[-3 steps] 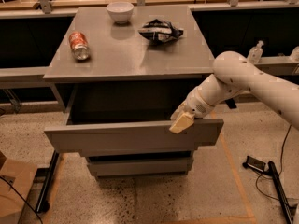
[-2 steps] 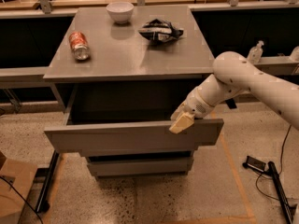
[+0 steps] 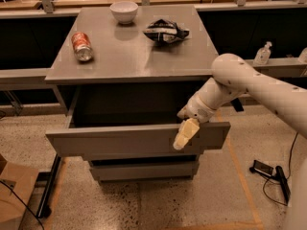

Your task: Open top drawer

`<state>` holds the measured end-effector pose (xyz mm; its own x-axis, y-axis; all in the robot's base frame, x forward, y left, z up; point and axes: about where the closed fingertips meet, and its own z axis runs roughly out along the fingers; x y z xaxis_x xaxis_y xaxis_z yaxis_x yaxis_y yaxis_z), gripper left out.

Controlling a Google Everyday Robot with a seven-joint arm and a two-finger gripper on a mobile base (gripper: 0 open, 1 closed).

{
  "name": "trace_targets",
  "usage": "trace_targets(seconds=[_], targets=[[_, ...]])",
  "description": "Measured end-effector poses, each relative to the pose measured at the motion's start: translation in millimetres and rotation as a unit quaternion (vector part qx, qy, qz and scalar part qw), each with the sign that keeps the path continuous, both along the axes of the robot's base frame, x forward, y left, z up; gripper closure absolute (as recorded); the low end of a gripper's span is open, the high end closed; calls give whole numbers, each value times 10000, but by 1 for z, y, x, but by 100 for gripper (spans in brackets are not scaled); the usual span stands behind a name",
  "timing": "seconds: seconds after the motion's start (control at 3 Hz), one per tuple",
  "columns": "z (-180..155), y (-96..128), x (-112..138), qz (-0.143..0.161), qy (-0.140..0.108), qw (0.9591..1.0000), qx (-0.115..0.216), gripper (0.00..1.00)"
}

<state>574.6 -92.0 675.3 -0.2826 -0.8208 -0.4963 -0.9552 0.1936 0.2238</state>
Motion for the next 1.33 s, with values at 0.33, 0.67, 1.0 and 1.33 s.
trace_targets(seconds=[0.33,0.67,1.0,1.33], targets=[[-16,-4,-33,204,603,9980,-65,0],[-24,-8,-51,245,898,9956,-81,0],[-22,-8,-51,244,899,9956,-81,0],[-17,-32,-92,54,1268,9915,-287,0]])
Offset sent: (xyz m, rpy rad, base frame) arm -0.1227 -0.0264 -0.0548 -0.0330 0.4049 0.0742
